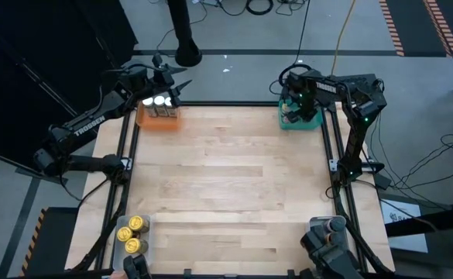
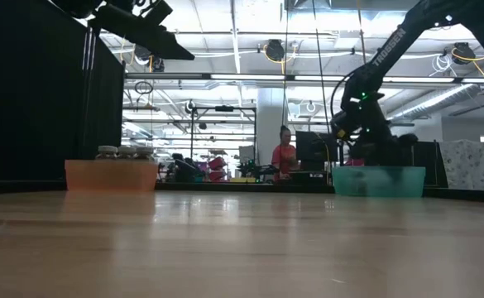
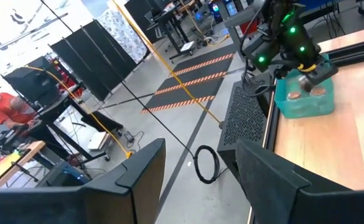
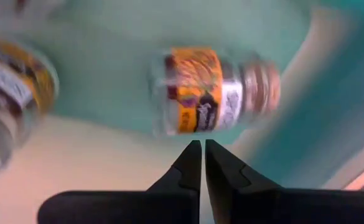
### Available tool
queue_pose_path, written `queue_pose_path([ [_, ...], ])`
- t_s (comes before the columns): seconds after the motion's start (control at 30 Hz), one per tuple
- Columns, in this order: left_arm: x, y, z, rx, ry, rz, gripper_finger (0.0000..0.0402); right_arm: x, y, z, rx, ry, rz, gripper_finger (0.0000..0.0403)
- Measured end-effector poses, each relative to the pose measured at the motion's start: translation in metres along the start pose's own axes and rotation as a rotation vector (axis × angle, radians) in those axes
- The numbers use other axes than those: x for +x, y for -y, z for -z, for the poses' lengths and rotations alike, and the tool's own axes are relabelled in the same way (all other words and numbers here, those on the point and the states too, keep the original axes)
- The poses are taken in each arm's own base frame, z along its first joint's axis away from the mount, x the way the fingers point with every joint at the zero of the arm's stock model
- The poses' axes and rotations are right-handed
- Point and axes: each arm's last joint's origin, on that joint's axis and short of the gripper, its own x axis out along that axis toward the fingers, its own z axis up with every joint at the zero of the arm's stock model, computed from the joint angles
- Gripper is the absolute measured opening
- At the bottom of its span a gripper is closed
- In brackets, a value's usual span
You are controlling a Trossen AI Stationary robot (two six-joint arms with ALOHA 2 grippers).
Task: Sort spices by type
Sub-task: Put the brown seasoning bottle into the blue bin
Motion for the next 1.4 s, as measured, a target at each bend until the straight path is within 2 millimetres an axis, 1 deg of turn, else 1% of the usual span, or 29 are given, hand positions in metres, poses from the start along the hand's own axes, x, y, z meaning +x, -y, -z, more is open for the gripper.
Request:
queue_pose_path([
  [0.1, 0.000, 0.000, 0.000, 0.000, 0.000, 0.000, 0.0203, -0.001, -0.001, -0.006, 0.021, 0.058, -0.007, 0.0005],
  [0.23, 0.000, 0.000, 0.000, -0.001, 0.000, 0.000, 0.0203, -0.010, 0.000, -0.012, 0.025, 0.115, -0.014, 0.0001],
  [0.37, 0.000, 0.000, 0.000, -0.001, 0.000, 0.000, 0.0203, -0.023, 0.003, -0.018, 0.134, 0.162, -0.026, 0.0008],
  [0.47, 0.000, 0.000, 0.000, -0.001, -0.001, 0.000, 0.0203, -0.029, 0.004, -0.021, 0.183, 0.190, -0.026, 0.0024],
  [0.6, 0.000, 0.000, 0.000, 0.003, 0.000, 0.000, 0.0203, -0.030, 0.004, -0.021, 0.214, 0.193, -0.023, 0.0070],
  [0.67, 0.000, 0.000, 0.000, 0.017, -0.001, 0.000, 0.0203, -0.030, 0.004, -0.022, 0.132, 0.208, -0.015, 0.0100],
  [0.8, 0.000, 0.000, 0.000, 0.018, -0.001, 0.000, 0.0203, -0.031, 0.002, -0.022, -0.209, 0.208, 0.024, 0.0155],
  [0.87, 0.000, 0.000, 0.000, 0.017, -0.003, 0.001, 0.0203, -0.031, -0.001, -0.022, -0.345, 0.217, 0.043, 0.0178],
  [0.97, 0.000, 0.000, 0.001, 0.016, -0.006, 0.005, 0.0203, -0.033, -0.003, -0.027, -0.486, 0.261, 0.091, 0.0204],
  [1.03, 0.000, 0.001, 0.001, 0.014, -0.009, 0.006, 0.0203, -0.033, -0.004, -0.027, -0.537, 0.267, 0.092, 0.0213],
  [1.13, 0.000, 0.001, 0.001, 0.014, -0.012, 0.008, 0.0203, -0.030, -0.004, -0.027, -0.577, 0.247, 0.095, 0.0216],
  [1.3, 0.000, 0.001, 0.001, 0.014, -0.012, 0.008, 0.0203, -0.015, -0.004, -0.031, -0.583, 0.167, 0.092, 0.0209],
  [1.4, 0.000, 0.001, 0.001, 0.015, -0.011, 0.008, 0.0203, -0.017, -0.004, -0.027, -0.589, 0.113, 0.084, 0.0209],
])
